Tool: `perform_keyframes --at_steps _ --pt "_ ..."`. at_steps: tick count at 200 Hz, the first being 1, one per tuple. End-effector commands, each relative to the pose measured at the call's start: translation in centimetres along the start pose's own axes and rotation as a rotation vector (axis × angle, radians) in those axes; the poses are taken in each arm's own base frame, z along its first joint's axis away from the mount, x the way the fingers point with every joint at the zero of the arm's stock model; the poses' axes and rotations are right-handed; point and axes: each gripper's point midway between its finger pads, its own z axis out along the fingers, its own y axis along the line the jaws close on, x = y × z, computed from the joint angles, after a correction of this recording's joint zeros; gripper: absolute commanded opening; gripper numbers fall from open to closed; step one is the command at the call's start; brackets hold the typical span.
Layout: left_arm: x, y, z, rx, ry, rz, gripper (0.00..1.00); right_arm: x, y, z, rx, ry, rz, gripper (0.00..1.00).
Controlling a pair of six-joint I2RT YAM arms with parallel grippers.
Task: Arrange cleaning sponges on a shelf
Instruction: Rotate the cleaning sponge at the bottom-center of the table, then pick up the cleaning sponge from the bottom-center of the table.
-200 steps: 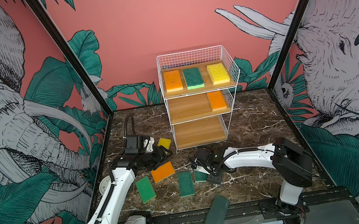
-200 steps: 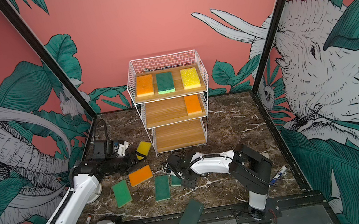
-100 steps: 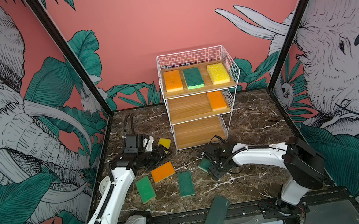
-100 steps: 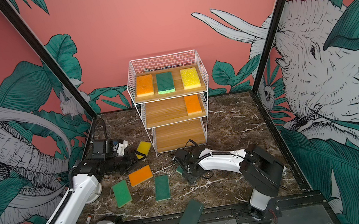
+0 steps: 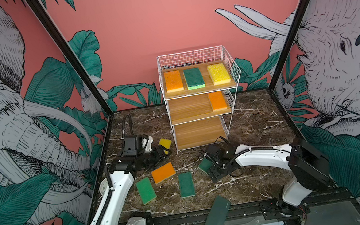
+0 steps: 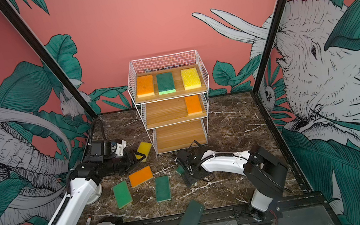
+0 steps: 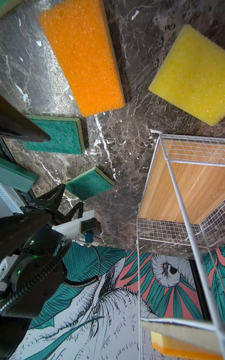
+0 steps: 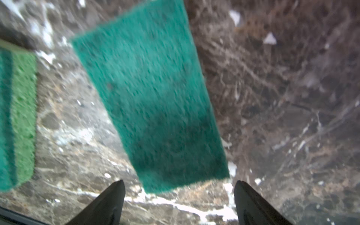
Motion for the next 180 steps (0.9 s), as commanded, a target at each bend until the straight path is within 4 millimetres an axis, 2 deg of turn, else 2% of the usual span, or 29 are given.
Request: perform_keyframes --at_steps 1,25,61,88,136,170,180 --pt "-0.4 -0.9 -1.2 0.013 -0.035 0.007 0.59 -0.2 -0.9 -1.4 0.029 -0.04 -0.028 0.94" --pt "-0.5 -1.1 -1.4 0.018 -0.042 -0.002 0.59 -0.9 -1.4 -1.5 0.077 -0.052 -0.108 0.97" --pt "-0.8 -1.6 -1.7 0.025 -0.051 -0.004 0.59 -1.6 -0.4 -0.6 0.04 -0.061 -0.216 0.99" --pt "-0.8 -1.7 -2.0 0.019 -0.054 0.002 0.58 -1.5 -0.6 -0.5 0.041 -0.079 -0.253 0.99" --pt "-1.1 -1.8 -1.9 0.018 -0.056 -0.011 0.58 -1.1 0.4 0.3 -0.023 -0.075 -0.289 1.0" --pt "-1.3 -1.7 -1.9 0.011 -0.062 -0.012 0.58 -1.3 0.5 0.6 -0.024 -0.075 -0.286 0.94" --pt "-1.3 -1.8 -1.8 0.014 -0.06 -0.014 0.58 -0.9 0.4 1.4 -0.016 -0.043 -0.29 0.93"
